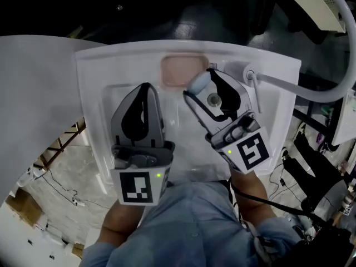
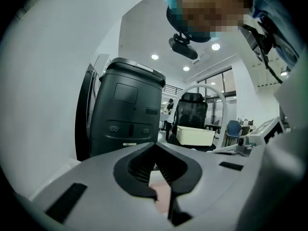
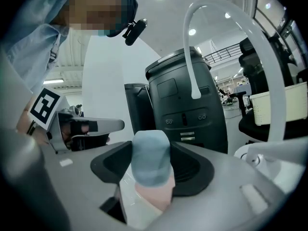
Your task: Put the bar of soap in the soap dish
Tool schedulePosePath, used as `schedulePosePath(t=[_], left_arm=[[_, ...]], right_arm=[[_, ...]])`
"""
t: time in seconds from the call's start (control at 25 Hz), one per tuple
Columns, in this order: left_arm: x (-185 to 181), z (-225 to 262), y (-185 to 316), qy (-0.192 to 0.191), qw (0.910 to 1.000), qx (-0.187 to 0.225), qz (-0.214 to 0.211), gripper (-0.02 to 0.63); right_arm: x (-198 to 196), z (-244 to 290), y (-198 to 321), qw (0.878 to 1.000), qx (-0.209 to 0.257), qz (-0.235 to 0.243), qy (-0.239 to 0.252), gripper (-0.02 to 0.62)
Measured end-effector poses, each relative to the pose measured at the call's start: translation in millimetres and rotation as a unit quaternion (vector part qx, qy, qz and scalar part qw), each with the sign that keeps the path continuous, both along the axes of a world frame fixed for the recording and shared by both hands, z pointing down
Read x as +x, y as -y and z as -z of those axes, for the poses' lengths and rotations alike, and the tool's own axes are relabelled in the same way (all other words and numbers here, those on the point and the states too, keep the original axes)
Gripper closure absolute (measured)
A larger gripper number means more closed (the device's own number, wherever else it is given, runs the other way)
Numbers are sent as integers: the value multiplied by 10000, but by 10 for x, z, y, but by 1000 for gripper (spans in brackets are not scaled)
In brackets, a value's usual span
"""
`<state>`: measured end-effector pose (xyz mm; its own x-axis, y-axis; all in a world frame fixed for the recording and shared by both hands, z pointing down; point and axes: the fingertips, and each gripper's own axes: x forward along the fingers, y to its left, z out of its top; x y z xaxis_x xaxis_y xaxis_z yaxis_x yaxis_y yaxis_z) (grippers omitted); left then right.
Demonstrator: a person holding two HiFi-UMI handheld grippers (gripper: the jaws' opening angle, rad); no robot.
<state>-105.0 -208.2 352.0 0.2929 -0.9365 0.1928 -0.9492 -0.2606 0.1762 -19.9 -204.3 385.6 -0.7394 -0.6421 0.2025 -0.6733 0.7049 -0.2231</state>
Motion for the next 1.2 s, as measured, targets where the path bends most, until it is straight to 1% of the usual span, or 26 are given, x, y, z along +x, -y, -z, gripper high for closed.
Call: schedulePosePath(t=[0.24,0.48,0.68,0.84,1.0,1.2], left_arm=[[-47,-167,61,-110,9998,-159,11,600],[-32,-294,76,-188,9994,-288,-24,600],[-91,-384,112,-198,9991,-381,27,600],[-118,-471,141,-205,9988,-447,72,600],[-134,-536,179,-198,9985,-503,116,600],[-164,-569,210,-197,9982,-540,166,600]], right_arm=[[-13,-267,96,9995,-43,-31,-298,350],[-49,-490,128,9974,94,33,-715,350],[-53,-652,157,9938,176,62,-1100,350],[-44,-758,201,9925,169,82,-1208,348],[-102,-823,236,9903,237,250,-1346,348],[-184,-917,199,9819,322,526,-1791,347]])
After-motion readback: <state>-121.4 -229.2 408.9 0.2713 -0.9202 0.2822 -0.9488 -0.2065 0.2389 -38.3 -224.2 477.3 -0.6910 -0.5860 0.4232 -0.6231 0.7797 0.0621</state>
